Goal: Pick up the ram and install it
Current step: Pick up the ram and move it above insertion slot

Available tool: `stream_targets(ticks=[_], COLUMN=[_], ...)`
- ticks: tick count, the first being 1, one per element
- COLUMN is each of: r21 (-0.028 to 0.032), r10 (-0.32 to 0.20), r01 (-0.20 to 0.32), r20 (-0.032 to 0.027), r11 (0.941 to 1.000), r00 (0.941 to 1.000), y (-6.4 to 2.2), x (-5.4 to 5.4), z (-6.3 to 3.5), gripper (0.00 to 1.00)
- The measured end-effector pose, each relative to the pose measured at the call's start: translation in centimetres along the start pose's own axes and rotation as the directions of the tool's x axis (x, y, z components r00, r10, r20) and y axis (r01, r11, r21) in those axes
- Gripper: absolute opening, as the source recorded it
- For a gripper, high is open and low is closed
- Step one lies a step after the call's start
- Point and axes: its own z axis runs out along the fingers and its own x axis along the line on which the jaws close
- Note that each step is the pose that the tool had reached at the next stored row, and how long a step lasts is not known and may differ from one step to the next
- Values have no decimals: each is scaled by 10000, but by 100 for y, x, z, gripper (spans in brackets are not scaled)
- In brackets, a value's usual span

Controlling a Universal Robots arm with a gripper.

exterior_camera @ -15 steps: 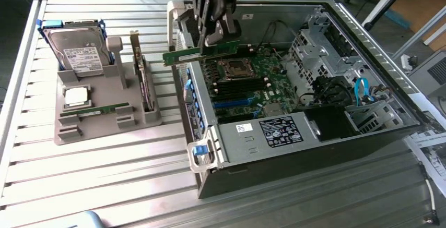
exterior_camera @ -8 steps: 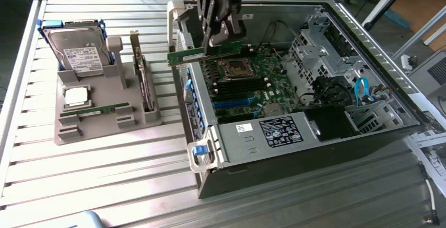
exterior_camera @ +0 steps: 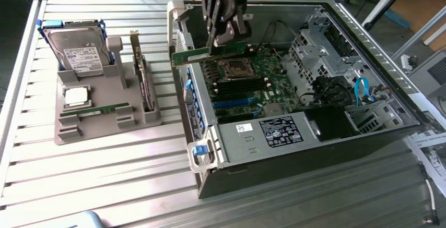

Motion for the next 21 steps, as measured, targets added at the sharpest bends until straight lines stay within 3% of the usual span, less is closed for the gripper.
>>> stream_targets(ticks=[21], r21=[-1], r10=[-1], r01=[1], r20=[0], r11=[10000], r00=[10000], y=[-223], x=[28], z=[21], gripper=[14])
